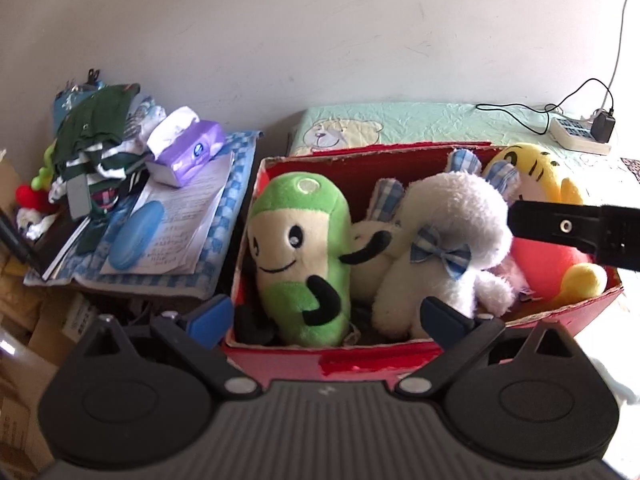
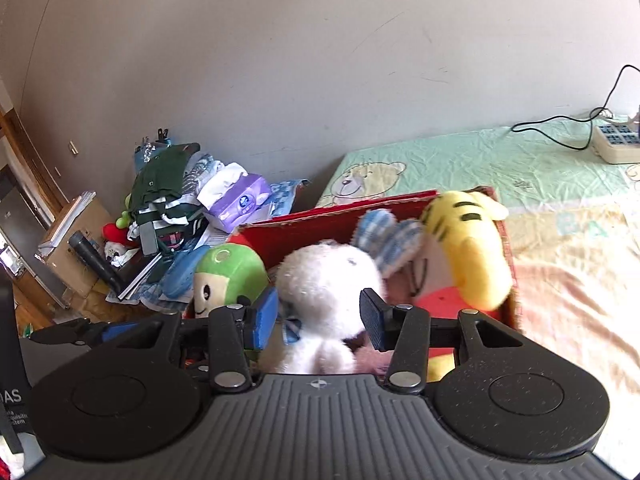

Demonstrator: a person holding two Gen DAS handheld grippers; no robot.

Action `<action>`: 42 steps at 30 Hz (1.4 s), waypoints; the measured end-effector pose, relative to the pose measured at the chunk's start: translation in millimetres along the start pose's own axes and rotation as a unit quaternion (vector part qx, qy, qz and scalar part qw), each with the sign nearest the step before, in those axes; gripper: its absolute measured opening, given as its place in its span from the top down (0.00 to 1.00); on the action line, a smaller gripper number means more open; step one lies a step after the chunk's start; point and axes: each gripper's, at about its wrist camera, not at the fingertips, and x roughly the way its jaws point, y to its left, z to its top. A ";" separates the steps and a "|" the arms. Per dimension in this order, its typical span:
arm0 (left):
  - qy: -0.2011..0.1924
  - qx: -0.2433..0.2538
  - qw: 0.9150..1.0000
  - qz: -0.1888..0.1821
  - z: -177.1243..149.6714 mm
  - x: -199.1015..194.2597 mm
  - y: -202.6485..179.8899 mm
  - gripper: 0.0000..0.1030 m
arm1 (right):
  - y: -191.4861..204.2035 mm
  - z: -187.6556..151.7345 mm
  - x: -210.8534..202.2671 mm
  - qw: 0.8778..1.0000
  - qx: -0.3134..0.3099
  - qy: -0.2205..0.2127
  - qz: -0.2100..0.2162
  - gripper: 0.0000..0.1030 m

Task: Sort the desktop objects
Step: 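Open the right gripper to release the green doll, then withdraw the right gripper up and back from the red box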

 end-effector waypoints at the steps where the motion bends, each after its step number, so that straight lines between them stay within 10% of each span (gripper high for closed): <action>1: 0.003 -0.004 1.000 0.002 0.7 -2.2 -5.7 0.02 | -3.1 0.4 -4.2 1.000 -0.001 -0.002 -0.003 0.52; 26: 0.062 0.002 0.998 -0.015 -16.0 -32.1 -182.7 0.02 | -128.7 -19.9 -107.1 0.993 0.029 0.021 -0.112 0.34; 42: 0.124 0.001 0.992 0.000 -35.8 -17.8 -207.1 0.02 | -157.4 -41.2 -111.5 0.980 0.035 0.074 -0.181 0.32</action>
